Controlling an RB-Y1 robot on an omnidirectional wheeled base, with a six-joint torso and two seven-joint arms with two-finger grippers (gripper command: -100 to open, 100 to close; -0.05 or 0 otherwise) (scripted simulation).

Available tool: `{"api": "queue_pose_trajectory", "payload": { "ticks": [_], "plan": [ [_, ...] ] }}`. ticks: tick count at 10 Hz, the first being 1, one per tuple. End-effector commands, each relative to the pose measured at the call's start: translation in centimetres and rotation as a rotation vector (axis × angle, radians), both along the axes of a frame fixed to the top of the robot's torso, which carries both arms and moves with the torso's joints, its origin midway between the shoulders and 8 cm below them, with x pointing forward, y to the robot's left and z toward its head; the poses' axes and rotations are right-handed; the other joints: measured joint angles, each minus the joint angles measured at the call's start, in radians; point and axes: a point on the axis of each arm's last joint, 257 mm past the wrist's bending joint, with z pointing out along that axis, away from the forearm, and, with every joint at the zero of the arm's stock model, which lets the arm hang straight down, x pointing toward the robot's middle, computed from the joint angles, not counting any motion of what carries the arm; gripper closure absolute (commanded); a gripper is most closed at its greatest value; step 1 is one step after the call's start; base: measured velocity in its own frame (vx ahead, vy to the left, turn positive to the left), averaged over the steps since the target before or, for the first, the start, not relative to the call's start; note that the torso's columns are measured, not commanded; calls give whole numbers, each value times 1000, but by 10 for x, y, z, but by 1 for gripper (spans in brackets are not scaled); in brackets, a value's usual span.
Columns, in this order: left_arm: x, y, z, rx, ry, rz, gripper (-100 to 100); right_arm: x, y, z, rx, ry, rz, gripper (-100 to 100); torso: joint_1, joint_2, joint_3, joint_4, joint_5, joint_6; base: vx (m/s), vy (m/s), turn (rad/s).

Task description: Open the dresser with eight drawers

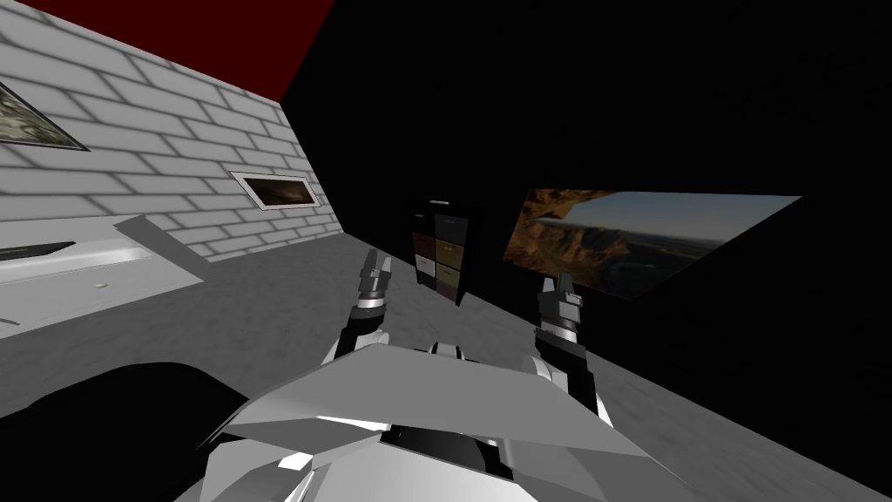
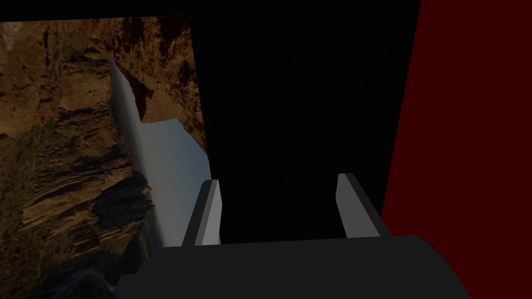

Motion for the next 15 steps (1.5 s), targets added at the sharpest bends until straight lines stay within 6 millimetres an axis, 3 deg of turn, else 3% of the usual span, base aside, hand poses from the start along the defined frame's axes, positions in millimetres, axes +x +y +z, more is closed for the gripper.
{"api": "queue_pose_trajectory", "payload": {
  "ticks": [1,15],
  "plan": [
    [9,-6,-13,48,35,-30,-100,0,0,0,0,0,0,0,0,8,-20,9,0,0,72,-13,-31],
    [68,-24,-119,122,267,-86,-100,0,0,0,0,0,0,0,-1,15,-24,14,0,0,108,-17,-46]
  ]
}}
